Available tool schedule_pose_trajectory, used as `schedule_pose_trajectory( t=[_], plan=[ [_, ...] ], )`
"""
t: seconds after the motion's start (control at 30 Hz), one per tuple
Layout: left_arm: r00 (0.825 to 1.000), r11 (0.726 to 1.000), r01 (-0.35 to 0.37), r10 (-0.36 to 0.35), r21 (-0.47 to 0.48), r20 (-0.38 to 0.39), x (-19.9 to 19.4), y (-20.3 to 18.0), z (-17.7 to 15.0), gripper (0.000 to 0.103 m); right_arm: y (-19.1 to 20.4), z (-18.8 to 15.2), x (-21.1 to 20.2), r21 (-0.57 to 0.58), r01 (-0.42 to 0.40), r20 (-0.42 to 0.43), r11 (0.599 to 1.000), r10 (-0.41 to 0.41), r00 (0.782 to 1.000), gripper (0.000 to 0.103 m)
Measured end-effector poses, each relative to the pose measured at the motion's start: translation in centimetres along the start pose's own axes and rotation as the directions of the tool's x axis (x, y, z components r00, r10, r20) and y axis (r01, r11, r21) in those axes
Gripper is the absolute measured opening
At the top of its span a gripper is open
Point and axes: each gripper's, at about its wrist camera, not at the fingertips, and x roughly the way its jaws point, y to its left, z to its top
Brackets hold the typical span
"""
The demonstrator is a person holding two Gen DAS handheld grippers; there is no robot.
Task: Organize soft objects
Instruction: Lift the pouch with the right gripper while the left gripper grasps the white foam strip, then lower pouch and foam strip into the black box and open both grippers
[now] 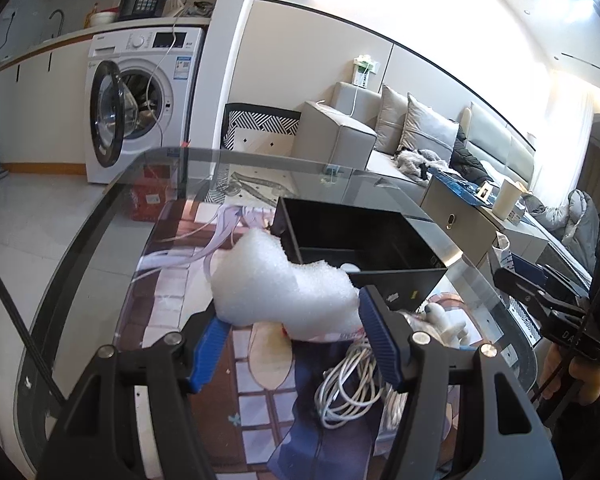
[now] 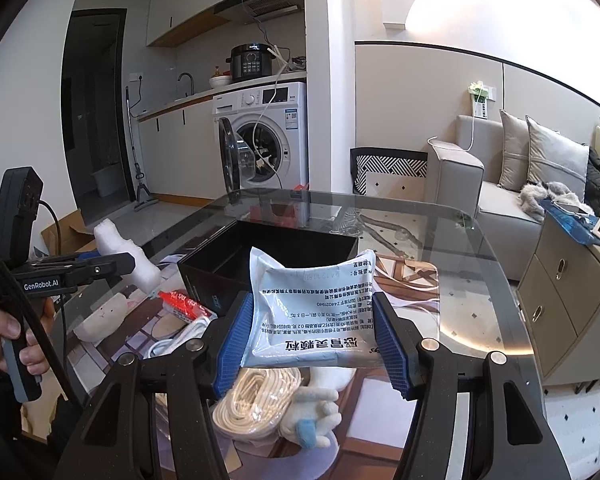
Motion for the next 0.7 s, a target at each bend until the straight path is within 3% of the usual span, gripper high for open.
schedule_pose_trajectory(
  t=[0.7],
  plan=[
    [0.992, 0.995, -0.023, 0.011, 0.095, 0.123, 4.1, -2.8, 4.5, 0.063, -0.3, 3.8, 4.7, 0.055, -0.052, 0.022, 0.997, 0.051, 0.998, 0.060]
  ],
)
